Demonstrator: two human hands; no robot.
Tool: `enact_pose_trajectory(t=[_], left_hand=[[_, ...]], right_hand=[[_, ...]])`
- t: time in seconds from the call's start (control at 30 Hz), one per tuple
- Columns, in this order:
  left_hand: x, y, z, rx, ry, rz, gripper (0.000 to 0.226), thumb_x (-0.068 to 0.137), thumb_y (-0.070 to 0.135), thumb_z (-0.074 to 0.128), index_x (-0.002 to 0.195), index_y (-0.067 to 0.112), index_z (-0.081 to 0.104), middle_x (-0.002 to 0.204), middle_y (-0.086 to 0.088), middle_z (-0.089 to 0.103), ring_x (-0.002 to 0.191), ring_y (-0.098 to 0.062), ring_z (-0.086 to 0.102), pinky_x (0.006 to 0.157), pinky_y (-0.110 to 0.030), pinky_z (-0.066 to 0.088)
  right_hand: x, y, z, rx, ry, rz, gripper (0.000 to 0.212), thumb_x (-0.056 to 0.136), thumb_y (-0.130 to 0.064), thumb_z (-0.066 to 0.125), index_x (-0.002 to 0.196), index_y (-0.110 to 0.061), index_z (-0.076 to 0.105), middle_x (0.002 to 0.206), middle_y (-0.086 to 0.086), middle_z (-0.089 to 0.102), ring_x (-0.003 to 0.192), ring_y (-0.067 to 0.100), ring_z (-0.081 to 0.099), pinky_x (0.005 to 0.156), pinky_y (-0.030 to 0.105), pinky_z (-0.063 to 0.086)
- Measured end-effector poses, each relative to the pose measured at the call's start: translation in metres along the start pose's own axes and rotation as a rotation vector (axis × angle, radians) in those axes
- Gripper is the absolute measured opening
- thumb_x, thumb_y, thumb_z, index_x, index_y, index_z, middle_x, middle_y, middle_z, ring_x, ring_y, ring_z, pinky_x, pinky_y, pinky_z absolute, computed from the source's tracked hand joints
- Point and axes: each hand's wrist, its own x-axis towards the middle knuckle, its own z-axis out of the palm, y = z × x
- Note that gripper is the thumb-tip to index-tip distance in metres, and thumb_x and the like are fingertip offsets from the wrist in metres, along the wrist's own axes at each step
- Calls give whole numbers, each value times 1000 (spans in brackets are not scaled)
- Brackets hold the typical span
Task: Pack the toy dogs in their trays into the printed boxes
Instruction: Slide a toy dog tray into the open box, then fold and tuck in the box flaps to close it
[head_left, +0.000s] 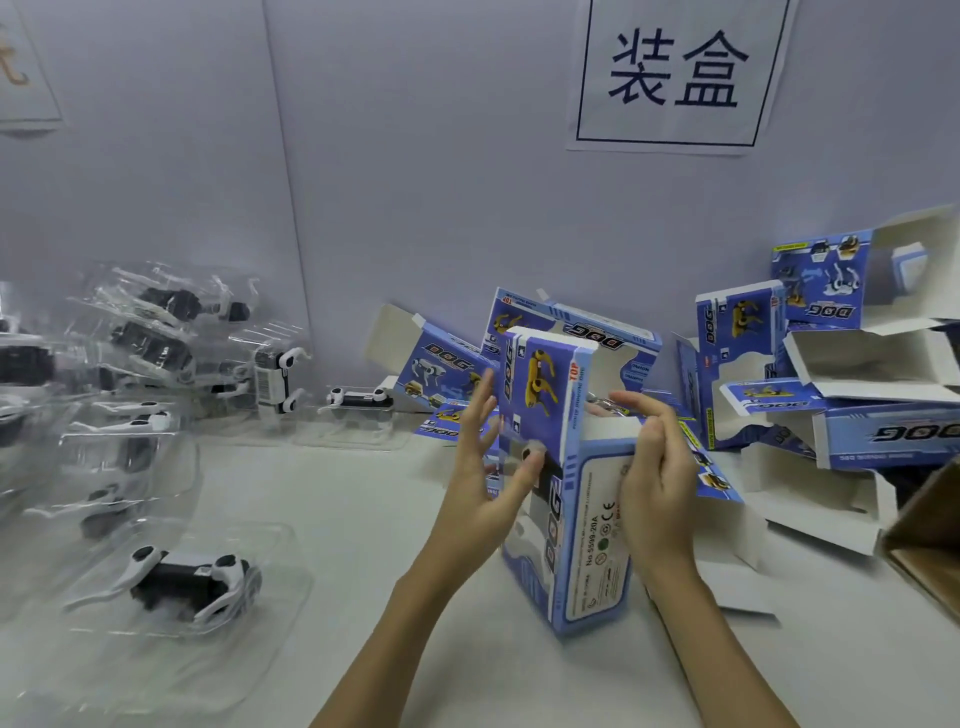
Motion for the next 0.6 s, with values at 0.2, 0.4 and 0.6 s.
enact_pose_trajectory(t=[0.2, 0.4, 0.6], left_hand=[[1, -1, -12, -187, -94, -183, 82, 82, 54, 84, 145, 65, 32, 136, 20, 66, 123, -8, 66, 91, -27, 59], [-2, 5, -6, -315, 17, -231, 59, 84, 44, 84, 122, 72, 50, 126, 17, 71, 115, -14, 71, 81, -30, 62], [-4, 4, -7, -290, -36, -186, 61, 91, 36, 76, 137, 60, 44, 133, 10, 69, 122, -17, 68, 87, -30, 61]], right_hand=[[8, 10, -4, 122, -3, 215, 26, 113, -19, 39, 111, -26, 64, 98, -17, 73, 85, 3, 70, 67, 16, 53], [-1, -1, 5, 168, -148, 129, 22, 110, -36, 47, 123, -25, 59, 119, 2, 73, 109, 23, 72, 85, 35, 61], [-15, -11, 16, 114, -264, 80, 40, 93, -54, 62, 126, -33, 62, 113, -10, 71, 109, 8, 67, 90, 17, 52]])
